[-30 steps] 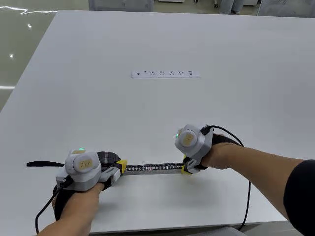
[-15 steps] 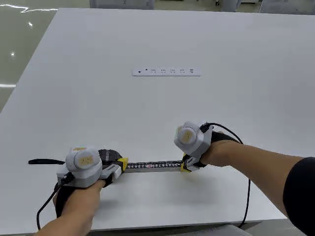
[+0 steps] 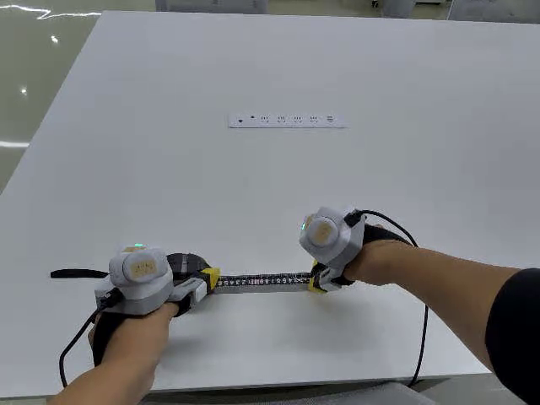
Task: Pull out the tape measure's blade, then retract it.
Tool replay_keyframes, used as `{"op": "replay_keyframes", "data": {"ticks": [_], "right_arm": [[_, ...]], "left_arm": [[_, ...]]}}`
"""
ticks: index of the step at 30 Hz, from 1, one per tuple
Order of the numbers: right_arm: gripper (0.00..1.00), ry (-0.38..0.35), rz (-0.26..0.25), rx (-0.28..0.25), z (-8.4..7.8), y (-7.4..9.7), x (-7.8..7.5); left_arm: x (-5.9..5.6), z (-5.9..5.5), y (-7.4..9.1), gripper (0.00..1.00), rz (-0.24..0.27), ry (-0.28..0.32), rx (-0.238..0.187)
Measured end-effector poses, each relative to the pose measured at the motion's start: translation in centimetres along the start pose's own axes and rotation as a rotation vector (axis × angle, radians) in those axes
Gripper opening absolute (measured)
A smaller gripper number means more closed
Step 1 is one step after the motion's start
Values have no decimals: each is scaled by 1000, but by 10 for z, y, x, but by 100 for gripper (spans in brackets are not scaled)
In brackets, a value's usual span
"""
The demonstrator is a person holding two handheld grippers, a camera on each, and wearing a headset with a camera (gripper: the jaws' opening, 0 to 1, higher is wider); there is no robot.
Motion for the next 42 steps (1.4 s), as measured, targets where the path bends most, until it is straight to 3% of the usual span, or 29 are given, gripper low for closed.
{"op": "replay_keyframes", "data": {"ticks": [10, 42], "right_arm": [[11, 14, 7, 26, 5, -2, 1], [11, 3, 1, 4, 13, -5, 4]], "left_arm": [[0, 0, 0, 61, -1, -7, 0], [1, 0, 0, 61, -2, 2, 0]]}}
Point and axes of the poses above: the centre of the closed fingertips' face, and the gripper's own axes: y roughly backward along the fingers, x roughly to its left, z roughly out of its top, the point moved 7 cm from there along y, roughly backward along the fingers, and after that the axes turned 5 degrees about -x, right-handed, at the moved point
